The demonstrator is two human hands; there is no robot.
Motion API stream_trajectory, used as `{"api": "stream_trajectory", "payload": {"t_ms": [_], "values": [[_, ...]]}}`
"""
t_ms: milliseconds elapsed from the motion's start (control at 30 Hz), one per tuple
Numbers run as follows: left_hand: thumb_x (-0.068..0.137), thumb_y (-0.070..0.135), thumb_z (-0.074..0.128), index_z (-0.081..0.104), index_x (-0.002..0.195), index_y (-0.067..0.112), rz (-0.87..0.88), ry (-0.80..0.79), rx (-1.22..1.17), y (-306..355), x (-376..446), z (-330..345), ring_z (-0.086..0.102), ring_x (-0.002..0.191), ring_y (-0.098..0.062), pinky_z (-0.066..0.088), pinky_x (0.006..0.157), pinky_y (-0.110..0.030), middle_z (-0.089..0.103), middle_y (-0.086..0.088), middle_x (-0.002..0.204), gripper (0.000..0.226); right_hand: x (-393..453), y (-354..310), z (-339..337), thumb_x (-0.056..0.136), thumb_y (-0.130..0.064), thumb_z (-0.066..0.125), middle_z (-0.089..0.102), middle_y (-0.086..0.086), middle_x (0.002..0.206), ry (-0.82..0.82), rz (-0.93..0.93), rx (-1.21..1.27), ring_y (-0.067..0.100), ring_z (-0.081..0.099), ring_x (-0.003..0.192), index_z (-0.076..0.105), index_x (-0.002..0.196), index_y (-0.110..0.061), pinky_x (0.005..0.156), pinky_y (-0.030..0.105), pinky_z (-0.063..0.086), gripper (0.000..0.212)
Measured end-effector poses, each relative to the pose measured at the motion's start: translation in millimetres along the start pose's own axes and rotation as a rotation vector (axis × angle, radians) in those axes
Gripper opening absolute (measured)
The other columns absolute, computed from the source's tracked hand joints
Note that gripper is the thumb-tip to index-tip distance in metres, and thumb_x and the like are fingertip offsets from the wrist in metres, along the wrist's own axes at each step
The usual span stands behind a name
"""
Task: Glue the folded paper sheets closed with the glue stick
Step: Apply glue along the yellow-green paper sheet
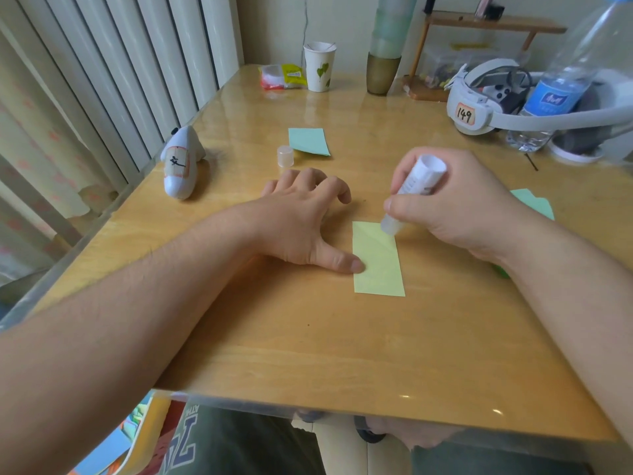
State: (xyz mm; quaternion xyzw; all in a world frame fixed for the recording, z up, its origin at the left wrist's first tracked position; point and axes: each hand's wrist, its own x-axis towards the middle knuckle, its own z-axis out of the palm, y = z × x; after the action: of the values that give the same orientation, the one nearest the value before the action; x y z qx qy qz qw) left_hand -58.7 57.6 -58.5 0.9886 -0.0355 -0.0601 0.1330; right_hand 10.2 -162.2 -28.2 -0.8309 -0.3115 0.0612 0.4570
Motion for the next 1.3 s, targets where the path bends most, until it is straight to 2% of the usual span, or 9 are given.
{"api": "stream_trajectory", "payload": {"t_ms": [100, 233, 300, 533, 667, 833, 967, 1167, 1300], "values": [[0.053, 0.095, 0.059, 0.030, 0.136, 0.047, 0.009, 0.004, 0.012, 0, -1, 0, 0.018, 0.143, -0.020, 0.020, 0.113, -0.040, 0.026, 0.008, 0.146, 0.101, 13, -10, 10, 0.076, -0.025, 0.082, 0.060, -0.008, 0.064, -0.012, 0.010, 0.000, 0.006, 0.052, 0.061, 0.068, 0.078, -0.014, 0.064, 0.033, 0.043, 0.018], [0.053, 0.096, 0.059, 0.029, 0.136, 0.048, 0.015, -0.008, 0.011, -2, -1, 0, 0.016, 0.145, -0.018, 0.019, 0.114, -0.039, 0.025, 0.008, 0.147, 0.101, 18, -2, 28, 0.079, -0.048, 0.069, 0.056, -0.001, 0.070, 0.116, 0.026, -0.006, 0.013, 0.052, 0.067, 0.062, 0.082, -0.007, 0.071, 0.050, 0.050, 0.042], [0.054, 0.095, 0.060, 0.028, 0.138, 0.047, 0.013, -0.008, 0.006, -2, -1, 0, 0.017, 0.146, -0.018, 0.019, 0.114, -0.039, 0.025, 0.008, 0.149, 0.102, 14, 3, 33, 0.079, -0.052, 0.065, 0.054, -0.001, 0.068, 0.135, 0.024, -0.059, 0.014, 0.051, 0.065, 0.059, 0.082, -0.007, 0.071, 0.050, 0.051, 0.046], [0.055, 0.093, 0.061, 0.028, 0.135, 0.049, 0.010, -0.002, 0.006, 0, 0, 2, 0.019, 0.142, -0.017, 0.020, 0.115, -0.040, 0.026, 0.009, 0.146, 0.097, 5, 3, 42, 0.076, -0.047, 0.069, 0.060, 0.007, 0.071, 0.073, -0.048, -0.098, 0.029, 0.056, 0.072, 0.057, 0.077, -0.016, 0.068, 0.047, 0.051, 0.033], [0.053, 0.095, 0.059, 0.029, 0.133, 0.049, 0.012, -0.001, 0.010, -1, 1, 2, 0.020, 0.142, -0.019, 0.020, 0.115, -0.041, 0.027, 0.008, 0.147, 0.098, 4, 4, 45, 0.074, -0.046, 0.067, 0.053, -0.006, 0.060, 0.027, -0.069, -0.136, 0.020, 0.049, 0.063, 0.056, 0.073, -0.021, 0.062, 0.039, 0.046, 0.027], [0.048, 0.099, 0.053, 0.026, 0.137, 0.047, 0.006, 0.002, 0.026, -1, 2, 4, 0.020, 0.143, -0.021, 0.020, 0.117, -0.043, 0.027, 0.006, 0.149, 0.107, 6, 5, 45, 0.081, -0.041, 0.073, 0.064, 0.001, 0.072, 0.019, -0.089, -0.211, 0.018, 0.053, 0.067, 0.058, 0.079, -0.019, 0.066, 0.035, 0.045, 0.026], [0.046, 0.100, 0.050, 0.027, 0.139, 0.045, 0.000, -0.001, 0.030, -1, 2, 2, 0.022, 0.142, -0.022, 0.022, 0.117, -0.044, 0.027, 0.006, 0.148, 0.110, 12, 6, 46, 0.085, -0.040, 0.072, 0.064, -0.002, 0.072, 0.023, -0.071, -0.240, 0.011, 0.050, 0.063, 0.058, 0.080, -0.021, 0.059, 0.027, 0.041, 0.024], [0.046, 0.099, 0.052, 0.026, 0.140, 0.046, -0.002, -0.004, 0.013, -1, 1, 2, 0.023, 0.140, -0.021, 0.022, 0.114, -0.042, 0.028, 0.008, 0.145, 0.111, 20, 7, 46, 0.087, -0.041, 0.071, 0.063, 0.005, 0.073, 0.072, -0.068, -0.261, 0.020, 0.053, 0.070, 0.059, 0.084, -0.015, 0.066, 0.038, 0.048, 0.029], [0.046, 0.098, 0.053, 0.025, 0.141, 0.045, -0.002, -0.002, 0.007, -1, 1, 2, 0.023, 0.141, -0.021, 0.023, 0.114, -0.042, 0.028, 0.008, 0.146, 0.112, 22, 7, 47, 0.087, -0.043, 0.070, 0.063, 0.005, 0.073, 0.104, -0.063, -0.273, 0.021, 0.054, 0.072, 0.057, 0.084, -0.016, 0.068, 0.038, 0.049, 0.031]]}}
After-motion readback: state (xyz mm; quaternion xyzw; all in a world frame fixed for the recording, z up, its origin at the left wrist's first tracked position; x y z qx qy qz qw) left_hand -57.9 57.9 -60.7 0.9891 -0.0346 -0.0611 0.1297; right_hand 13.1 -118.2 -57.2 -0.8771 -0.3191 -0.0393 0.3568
